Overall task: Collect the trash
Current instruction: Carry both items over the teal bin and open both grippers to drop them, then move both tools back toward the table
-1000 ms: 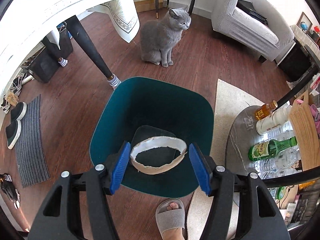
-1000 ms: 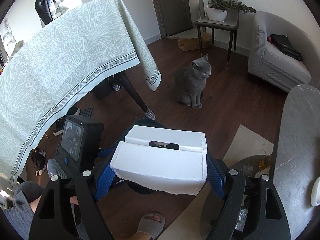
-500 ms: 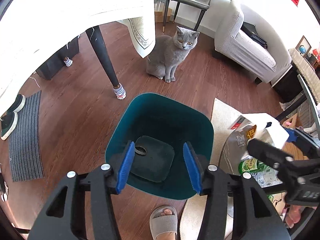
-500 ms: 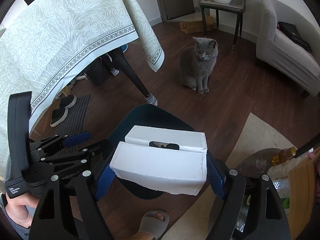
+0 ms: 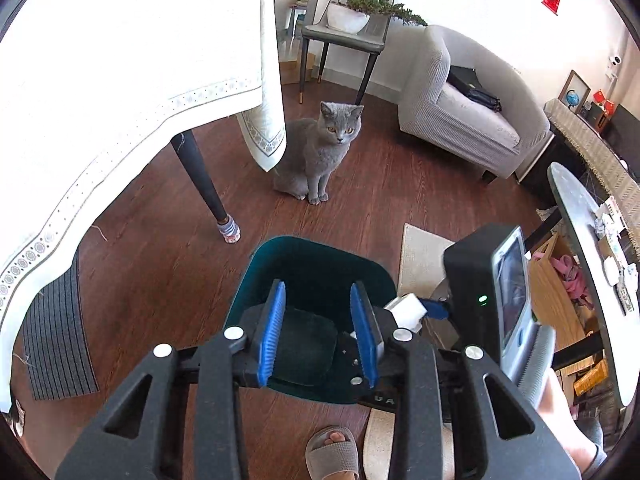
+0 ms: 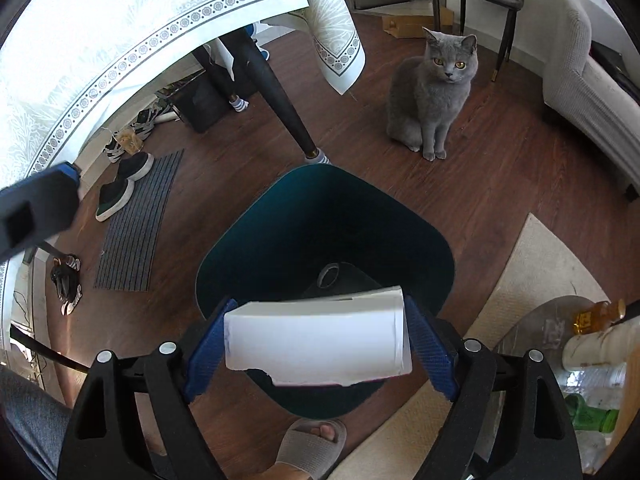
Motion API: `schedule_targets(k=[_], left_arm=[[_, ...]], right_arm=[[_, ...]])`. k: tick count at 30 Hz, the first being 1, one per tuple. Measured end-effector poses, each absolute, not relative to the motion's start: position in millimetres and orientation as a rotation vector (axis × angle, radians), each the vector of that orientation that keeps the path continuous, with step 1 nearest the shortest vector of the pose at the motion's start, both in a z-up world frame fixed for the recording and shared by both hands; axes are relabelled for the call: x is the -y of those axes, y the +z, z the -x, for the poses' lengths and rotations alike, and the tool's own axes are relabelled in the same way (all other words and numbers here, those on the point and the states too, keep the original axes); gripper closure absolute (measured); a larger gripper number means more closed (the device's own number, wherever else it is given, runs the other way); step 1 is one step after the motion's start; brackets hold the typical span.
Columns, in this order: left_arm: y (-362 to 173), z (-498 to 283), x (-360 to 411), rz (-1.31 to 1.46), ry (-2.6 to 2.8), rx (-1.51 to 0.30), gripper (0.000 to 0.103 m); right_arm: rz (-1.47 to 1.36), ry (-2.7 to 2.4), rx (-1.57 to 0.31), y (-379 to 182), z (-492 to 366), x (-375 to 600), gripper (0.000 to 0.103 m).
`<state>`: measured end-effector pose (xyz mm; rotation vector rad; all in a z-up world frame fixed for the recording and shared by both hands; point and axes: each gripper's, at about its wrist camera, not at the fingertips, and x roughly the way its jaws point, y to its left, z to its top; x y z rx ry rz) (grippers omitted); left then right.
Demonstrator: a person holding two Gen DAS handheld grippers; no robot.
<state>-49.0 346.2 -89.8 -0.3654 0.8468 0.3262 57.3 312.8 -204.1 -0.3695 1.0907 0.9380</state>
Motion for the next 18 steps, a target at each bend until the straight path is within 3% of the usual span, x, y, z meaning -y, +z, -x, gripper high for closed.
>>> schedule_targets(k=[15,18], left_arm=[[-48.3,50.7,-335.5,0.368,0.302,-0.744,0.057],[-34.6,50.5,-327.4,0.358,0.288,-0.706,0.053]], right_arm=[[0.354,0.982,-0.97,-145.1,-46.3,-278.0,0.018],[0.359,0.976,-0.921,-125.1,-42.1,-264.0,0.028]])
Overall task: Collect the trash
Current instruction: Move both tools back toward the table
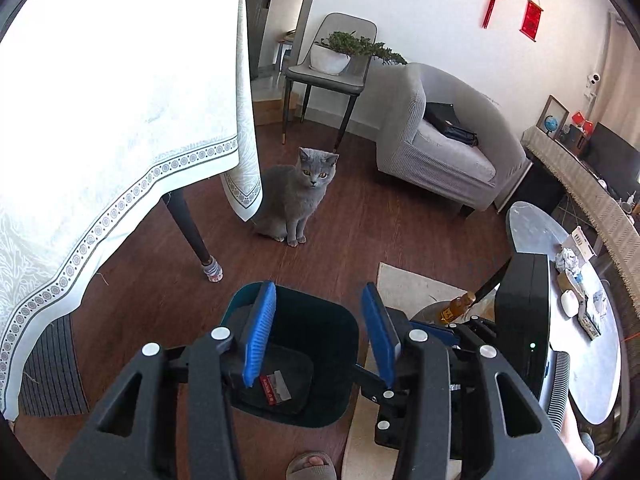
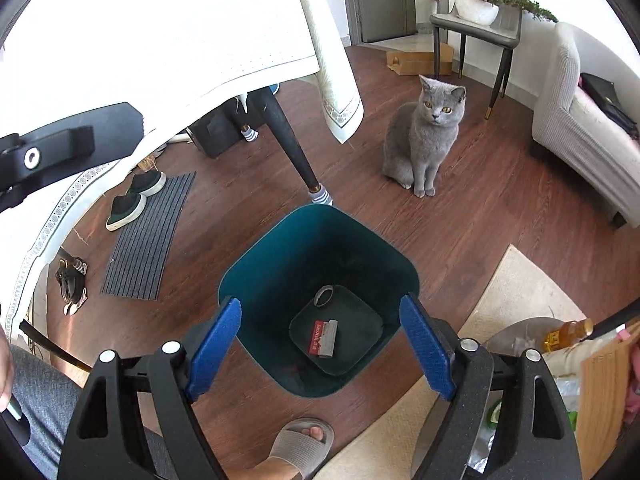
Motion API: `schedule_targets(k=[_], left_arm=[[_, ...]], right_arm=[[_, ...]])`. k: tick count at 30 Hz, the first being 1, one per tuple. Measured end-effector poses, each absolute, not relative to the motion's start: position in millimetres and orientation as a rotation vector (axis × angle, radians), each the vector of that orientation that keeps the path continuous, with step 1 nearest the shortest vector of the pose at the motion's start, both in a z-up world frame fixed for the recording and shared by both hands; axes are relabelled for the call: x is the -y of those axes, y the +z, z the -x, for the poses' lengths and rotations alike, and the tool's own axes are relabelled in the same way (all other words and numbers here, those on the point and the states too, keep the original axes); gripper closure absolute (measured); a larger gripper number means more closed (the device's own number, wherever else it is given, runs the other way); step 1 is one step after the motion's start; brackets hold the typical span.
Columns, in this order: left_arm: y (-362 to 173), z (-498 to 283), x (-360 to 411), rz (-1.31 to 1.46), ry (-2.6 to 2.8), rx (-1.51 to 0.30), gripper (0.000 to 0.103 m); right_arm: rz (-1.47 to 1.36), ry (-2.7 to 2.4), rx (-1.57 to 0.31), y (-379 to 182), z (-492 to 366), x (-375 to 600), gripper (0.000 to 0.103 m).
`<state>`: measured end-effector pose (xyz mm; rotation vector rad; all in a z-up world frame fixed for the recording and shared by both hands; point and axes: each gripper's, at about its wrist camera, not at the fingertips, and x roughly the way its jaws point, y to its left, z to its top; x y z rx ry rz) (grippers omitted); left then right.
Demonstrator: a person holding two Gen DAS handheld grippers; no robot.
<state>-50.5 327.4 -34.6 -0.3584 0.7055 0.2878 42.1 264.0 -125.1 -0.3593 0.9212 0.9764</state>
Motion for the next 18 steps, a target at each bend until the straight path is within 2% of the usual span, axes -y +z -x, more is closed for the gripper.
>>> schedule_targets(k=[7,9,18], left_arm=[[-3.7,47.0,-292.0,0.307,0.211,-0.611,0.047],[2.3,42.4,-277.2,0.288,0.183,-0.595,0.045],[1.6,7.3,-206.0,0.203,0.083,-0.625,0.043]], right_arm=[[0.301,0.93,-0.839,-76.5,-43.8,-214.8,0.032],[0.29,0.913,-0.825,-65.4,-46.2,-197.9,0.035],[0.231,0.788,-0.791,-38.2,-69.9,-105.5,0.036]])
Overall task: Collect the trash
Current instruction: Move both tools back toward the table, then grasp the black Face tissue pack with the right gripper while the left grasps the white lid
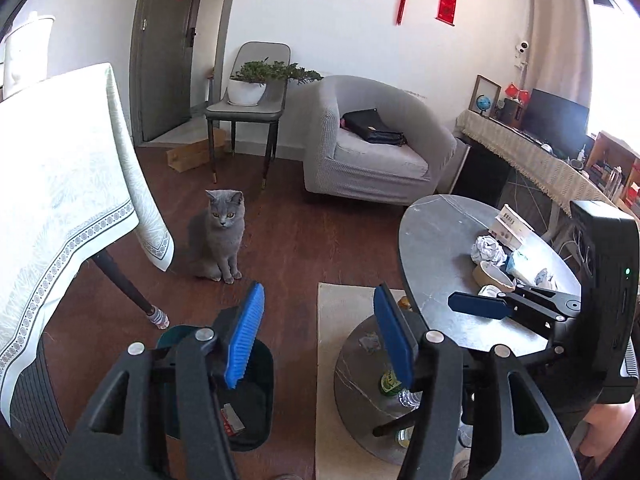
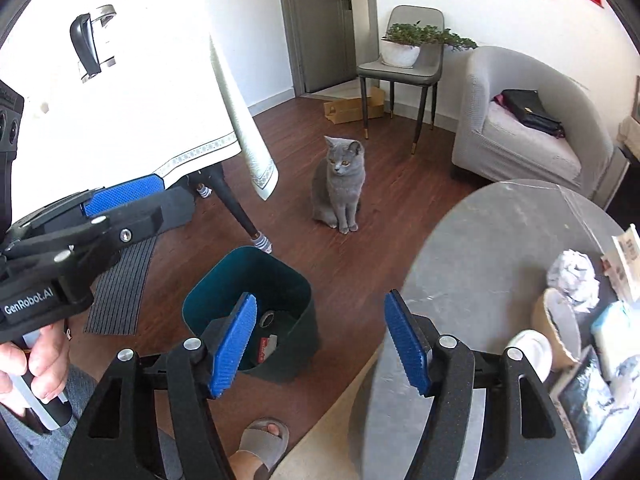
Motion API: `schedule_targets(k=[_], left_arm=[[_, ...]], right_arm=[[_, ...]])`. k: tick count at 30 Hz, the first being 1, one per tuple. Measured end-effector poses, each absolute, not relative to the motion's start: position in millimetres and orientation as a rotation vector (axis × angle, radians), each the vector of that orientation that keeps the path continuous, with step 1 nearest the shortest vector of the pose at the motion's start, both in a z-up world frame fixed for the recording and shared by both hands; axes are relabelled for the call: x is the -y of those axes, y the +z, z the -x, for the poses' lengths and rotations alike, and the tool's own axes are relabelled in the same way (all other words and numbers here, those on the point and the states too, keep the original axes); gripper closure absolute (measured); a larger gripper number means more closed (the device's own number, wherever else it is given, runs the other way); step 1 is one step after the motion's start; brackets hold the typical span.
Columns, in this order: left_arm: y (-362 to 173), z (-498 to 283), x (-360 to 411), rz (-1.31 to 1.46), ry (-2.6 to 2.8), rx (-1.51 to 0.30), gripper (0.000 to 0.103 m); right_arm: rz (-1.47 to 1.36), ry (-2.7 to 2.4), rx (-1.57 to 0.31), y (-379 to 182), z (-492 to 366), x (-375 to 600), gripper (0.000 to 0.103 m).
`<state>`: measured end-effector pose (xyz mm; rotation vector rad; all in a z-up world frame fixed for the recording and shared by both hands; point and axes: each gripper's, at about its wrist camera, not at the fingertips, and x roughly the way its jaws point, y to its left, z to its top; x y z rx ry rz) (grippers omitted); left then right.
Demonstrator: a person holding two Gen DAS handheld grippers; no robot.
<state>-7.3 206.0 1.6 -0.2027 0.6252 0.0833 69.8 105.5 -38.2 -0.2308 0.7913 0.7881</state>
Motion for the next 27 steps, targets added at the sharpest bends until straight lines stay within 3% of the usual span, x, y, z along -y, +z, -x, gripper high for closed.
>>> schedule_targets(k=[6,11,13,19,22,27], left_arm=[[-4.7,-11.8,-158.2,0.156,0.005,-0.64,0.044],[-7.3,-27.0,-122.0,0.11,-0.069,-0.653,0.058],[-9.8,-35.2,-107.4,0.109,-0.11,-0.662,0.069],[-19.1,-62.0,-57.5,0.073,-0.231,-0.693,0.083],[-27.0,-73.4,-36.8,0.047,-0.263,-0.712,0.088],[-40.4,-88.3,-17.6,0.023,-0.257,-0.747,0.088]], right_arm=[[0.213,0.694,-0.776,-30.6,-74.4,-40.6,0.039],[0.207,0.616,-0.776,-30.6,-77.1,9.3,0.044],[0.193,0.585,-0.79,-33.0,-81.4,28.0,0.045],[0.141,0.523,-0.805,-38.6,-85.3,78.4,0.05],[0.127,0.513,-0.804,-38.6,-84.3,92.8,0.051],[0.12,0.517,-0.816,-41.1,-83.9,104.7,0.051]])
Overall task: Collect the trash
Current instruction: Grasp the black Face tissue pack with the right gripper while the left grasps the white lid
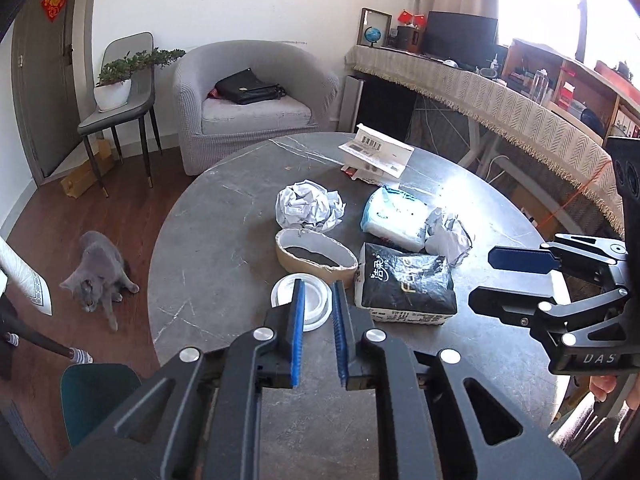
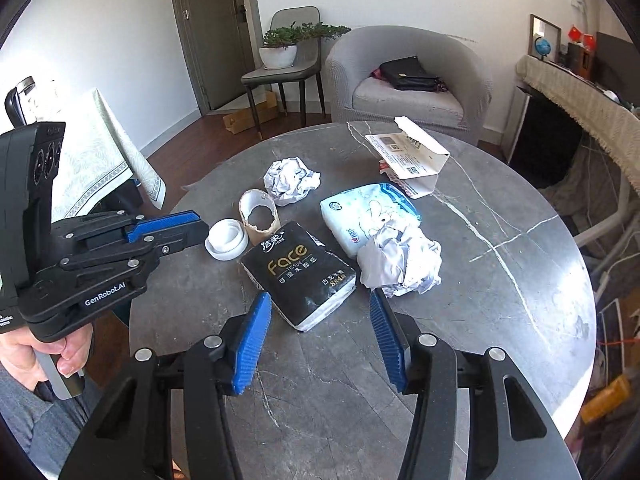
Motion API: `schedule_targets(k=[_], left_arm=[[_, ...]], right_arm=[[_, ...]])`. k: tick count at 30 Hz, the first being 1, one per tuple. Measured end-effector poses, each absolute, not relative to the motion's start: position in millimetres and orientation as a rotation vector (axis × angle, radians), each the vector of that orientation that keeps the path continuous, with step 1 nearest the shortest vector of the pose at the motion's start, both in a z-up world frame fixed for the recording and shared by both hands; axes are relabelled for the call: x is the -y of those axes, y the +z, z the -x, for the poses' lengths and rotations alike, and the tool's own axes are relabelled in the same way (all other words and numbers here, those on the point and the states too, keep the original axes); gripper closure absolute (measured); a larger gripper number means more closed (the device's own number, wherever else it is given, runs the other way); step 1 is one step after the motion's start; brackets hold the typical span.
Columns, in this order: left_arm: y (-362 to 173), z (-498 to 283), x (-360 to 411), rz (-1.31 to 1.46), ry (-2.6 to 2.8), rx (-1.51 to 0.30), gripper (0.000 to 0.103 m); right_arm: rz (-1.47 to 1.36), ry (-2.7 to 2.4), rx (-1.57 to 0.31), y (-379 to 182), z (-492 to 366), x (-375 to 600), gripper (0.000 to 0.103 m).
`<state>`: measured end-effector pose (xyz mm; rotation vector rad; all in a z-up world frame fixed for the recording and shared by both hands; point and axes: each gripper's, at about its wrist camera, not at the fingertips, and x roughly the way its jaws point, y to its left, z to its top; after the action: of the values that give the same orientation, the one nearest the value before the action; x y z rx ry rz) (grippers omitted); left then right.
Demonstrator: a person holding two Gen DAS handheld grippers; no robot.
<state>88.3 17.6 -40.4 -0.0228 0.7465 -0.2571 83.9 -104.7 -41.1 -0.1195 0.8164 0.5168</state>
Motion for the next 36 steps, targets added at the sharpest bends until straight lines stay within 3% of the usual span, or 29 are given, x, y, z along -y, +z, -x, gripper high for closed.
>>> schedule_targets(k=[13,16,36], left_arm=[[-56.5,-108.9,-16.6,0.078,-0.257,-0.807,0.088],[-58.3,-111.1,-18.8,0.094,-0.254,-0.819,0.096],[-50.3,-109.5,-34.6,0.243,-0.288,-0.804,0.101]], right_arm=[[0.099,0.524,-0.817,-39.2,-81.4,116.8,0.051],[0.101,0.526,-0.821,-39.6,-81.2,115.6,0.051],[0.124,0.53,-0.837,-45.9,-81.6,104.9,0.051]])
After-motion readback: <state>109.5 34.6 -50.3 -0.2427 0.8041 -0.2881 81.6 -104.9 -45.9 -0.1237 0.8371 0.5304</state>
